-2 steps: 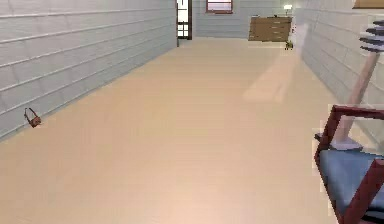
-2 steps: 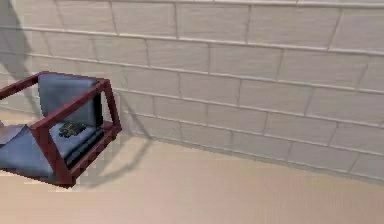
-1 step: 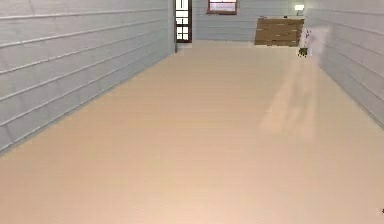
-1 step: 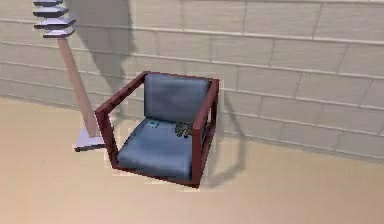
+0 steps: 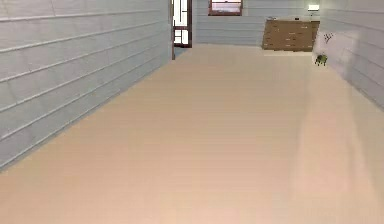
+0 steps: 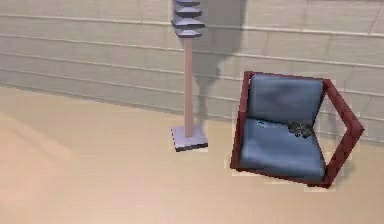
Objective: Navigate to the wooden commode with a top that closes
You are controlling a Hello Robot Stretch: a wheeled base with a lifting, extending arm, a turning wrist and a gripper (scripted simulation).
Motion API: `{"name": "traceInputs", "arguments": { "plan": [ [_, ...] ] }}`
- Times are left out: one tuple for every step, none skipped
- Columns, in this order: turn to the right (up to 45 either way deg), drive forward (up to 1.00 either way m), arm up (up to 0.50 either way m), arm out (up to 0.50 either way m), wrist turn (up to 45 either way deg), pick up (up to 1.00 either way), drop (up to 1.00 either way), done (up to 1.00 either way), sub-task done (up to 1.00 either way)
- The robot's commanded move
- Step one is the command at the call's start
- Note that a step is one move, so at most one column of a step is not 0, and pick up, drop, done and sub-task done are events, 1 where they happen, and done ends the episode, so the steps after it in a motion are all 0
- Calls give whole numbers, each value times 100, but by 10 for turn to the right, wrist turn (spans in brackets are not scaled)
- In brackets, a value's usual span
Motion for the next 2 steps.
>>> {"name": "traceInputs", "arguments": {
  "plan": [
    [0, 100, 0, 0, 0, 0, 0, 0, 0],
    [0, 100, 0, 0, 0, 0, 0, 0, 0]
  ]
}}
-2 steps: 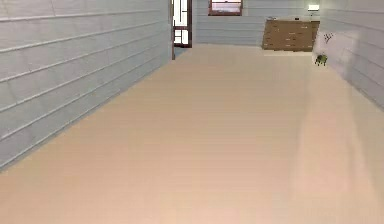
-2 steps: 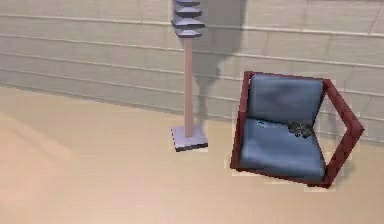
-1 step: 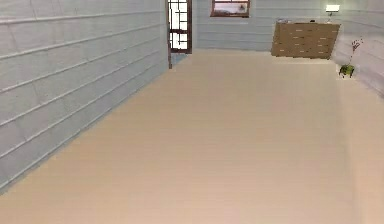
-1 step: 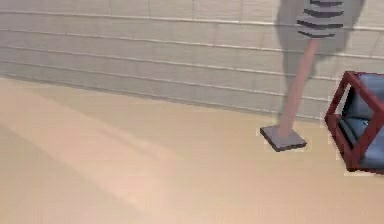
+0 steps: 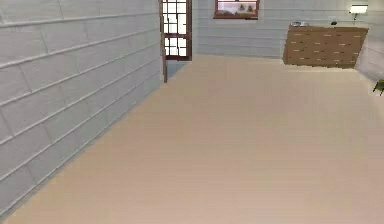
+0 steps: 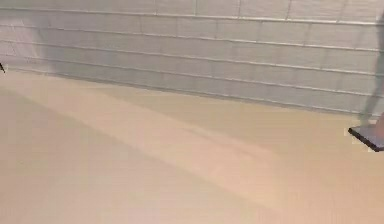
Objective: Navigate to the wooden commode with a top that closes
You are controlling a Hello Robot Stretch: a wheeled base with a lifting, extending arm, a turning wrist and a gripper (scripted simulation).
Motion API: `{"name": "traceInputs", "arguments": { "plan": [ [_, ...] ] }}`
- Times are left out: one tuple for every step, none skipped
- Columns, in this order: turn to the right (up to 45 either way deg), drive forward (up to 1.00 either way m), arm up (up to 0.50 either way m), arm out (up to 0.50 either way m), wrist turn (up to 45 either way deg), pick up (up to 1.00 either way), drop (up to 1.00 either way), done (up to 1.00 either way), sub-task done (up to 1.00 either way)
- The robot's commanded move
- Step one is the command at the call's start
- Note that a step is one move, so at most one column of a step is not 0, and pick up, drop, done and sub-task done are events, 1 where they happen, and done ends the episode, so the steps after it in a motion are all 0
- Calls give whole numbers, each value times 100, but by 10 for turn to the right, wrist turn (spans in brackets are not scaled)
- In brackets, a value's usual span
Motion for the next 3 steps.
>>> {"name": "traceInputs", "arguments": {
  "plan": [
    [0, 100, 0, 0, 0, 0, 0, 0, 0],
    [30, 0, 0, 0, 0, 0, 0, 0, 0],
    [0, 100, 0, 0, 0, 0, 0, 0, 0]
  ]
}}
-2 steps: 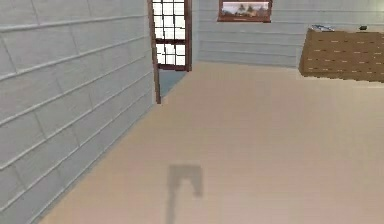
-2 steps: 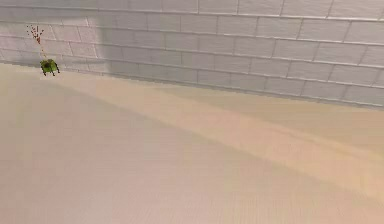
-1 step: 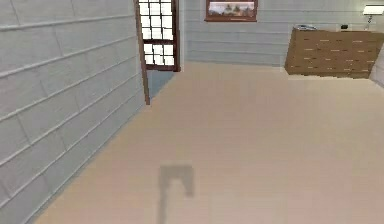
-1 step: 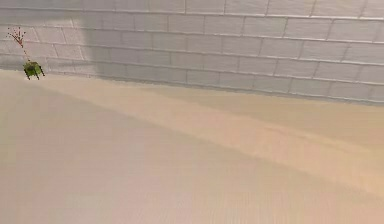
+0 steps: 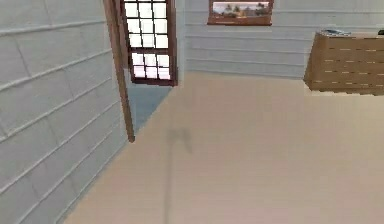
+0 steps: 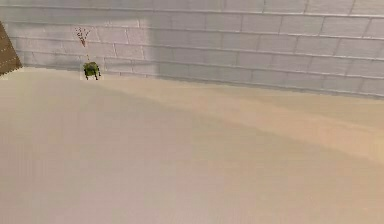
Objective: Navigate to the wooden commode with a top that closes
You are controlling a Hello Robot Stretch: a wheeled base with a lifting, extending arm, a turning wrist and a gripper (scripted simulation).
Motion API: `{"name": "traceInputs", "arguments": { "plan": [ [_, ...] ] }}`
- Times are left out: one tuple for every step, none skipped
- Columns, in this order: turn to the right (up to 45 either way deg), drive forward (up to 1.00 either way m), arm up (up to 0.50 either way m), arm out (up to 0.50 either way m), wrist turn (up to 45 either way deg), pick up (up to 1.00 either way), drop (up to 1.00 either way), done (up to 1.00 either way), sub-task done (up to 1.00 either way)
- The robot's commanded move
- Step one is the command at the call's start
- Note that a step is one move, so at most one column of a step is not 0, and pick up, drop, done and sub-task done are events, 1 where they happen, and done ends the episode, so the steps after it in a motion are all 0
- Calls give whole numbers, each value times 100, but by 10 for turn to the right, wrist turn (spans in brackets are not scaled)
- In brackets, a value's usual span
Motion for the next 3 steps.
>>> {"name": "traceInputs", "arguments": {
  "plan": [
    [0, 100, 0, 0, 0, 0, 0, 0, 0],
    [0, 100, 0, 0, 0, 0, 0, 0, 0],
    [30, 0, 0, 0, 0, 0, 0, 0, 0]
  ]
}}
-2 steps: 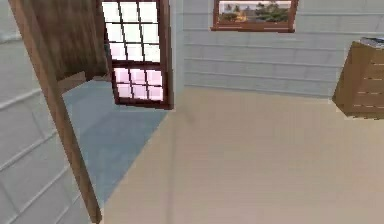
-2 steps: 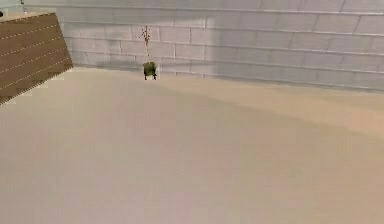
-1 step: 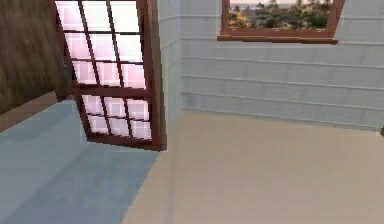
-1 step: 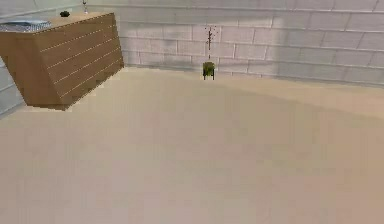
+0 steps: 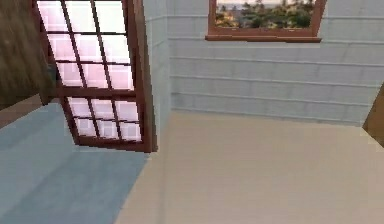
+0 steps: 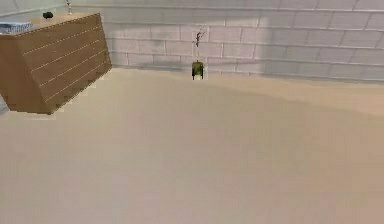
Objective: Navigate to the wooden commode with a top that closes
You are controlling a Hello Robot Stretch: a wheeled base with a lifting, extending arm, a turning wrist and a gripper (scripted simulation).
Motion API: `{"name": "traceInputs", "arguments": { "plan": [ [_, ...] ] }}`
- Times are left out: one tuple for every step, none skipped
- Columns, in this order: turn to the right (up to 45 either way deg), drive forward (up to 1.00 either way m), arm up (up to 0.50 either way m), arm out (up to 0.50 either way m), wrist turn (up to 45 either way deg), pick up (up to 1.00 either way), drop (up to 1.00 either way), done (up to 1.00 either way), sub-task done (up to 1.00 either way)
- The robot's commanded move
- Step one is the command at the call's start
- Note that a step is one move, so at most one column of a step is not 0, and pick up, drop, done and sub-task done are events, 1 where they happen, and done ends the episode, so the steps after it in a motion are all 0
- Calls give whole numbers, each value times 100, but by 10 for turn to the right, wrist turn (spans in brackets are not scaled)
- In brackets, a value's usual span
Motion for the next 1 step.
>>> {"name": "traceInputs", "arguments": {
  "plan": [
    [0, 15, 0, 0, 0, 0, 0, 0, 0]
  ]
}}
